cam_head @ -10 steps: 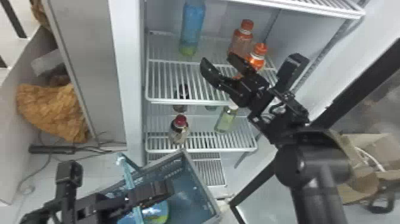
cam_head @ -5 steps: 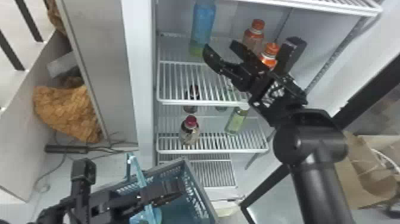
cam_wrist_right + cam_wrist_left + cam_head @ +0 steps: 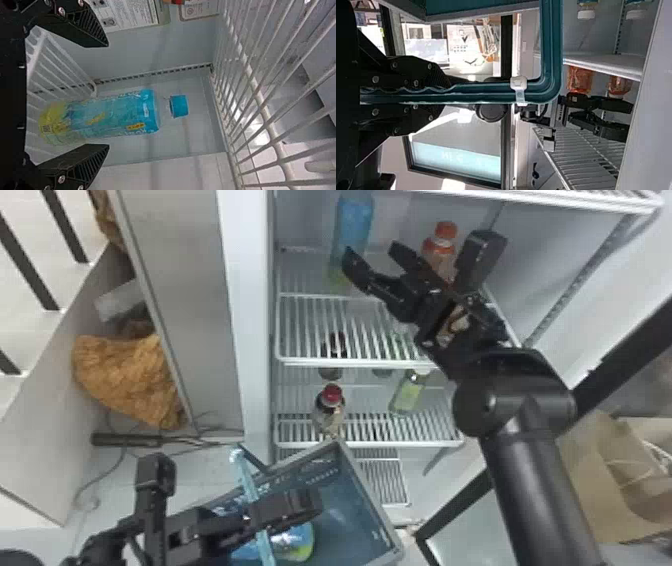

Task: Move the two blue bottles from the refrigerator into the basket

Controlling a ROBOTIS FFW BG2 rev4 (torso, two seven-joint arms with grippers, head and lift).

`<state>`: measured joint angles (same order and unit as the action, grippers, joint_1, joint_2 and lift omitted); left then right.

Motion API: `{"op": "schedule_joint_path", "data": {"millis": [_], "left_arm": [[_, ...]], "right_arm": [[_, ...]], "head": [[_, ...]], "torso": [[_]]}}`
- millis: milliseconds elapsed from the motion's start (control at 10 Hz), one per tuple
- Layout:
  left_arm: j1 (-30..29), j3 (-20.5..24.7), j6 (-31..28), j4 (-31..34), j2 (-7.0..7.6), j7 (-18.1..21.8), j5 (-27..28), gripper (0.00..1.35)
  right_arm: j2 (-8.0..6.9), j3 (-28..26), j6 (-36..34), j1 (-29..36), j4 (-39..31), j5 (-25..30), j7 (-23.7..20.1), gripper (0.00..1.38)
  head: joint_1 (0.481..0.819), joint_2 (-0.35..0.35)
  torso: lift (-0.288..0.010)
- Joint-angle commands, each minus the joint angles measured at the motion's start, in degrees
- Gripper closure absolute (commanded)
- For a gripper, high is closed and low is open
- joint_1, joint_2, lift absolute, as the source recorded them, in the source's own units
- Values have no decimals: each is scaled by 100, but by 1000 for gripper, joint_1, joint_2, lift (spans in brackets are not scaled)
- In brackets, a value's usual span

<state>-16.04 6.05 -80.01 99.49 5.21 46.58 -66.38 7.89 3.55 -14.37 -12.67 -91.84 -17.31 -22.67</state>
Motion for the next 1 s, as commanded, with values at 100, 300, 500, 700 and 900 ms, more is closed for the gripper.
{"op": "schedule_joint_path", "data": {"millis": [100, 300, 500, 700, 900], "left_arm": [[15, 0, 0, -14, 6, 0, 0, 1202], [43, -11, 0, -14, 23, 0, 0, 1202], [86, -23, 0, -28, 32, 0, 0, 1202], [86, -23, 0, -28, 41, 0, 0, 1202], [114, -34, 0, -28, 59, 0, -11, 1202]], "right_arm": [[-16, 67, 3, -294, 289, 109, 114, 145], [-16, 216, 3, -561, 613, 143, 167, 145], [-16, 342, 3, -730, 880, 132, 281, 145], [-16, 410, 3, -927, 1133, 200, 404, 145], [-7, 467, 3, -1166, 1372, 303, 527, 145]], "head": [[695, -163], [695, -159], [695, -151], [695, -143], [695, -143]], "torso": [[-10], [-10], [-10], [-10], [-10]]}}
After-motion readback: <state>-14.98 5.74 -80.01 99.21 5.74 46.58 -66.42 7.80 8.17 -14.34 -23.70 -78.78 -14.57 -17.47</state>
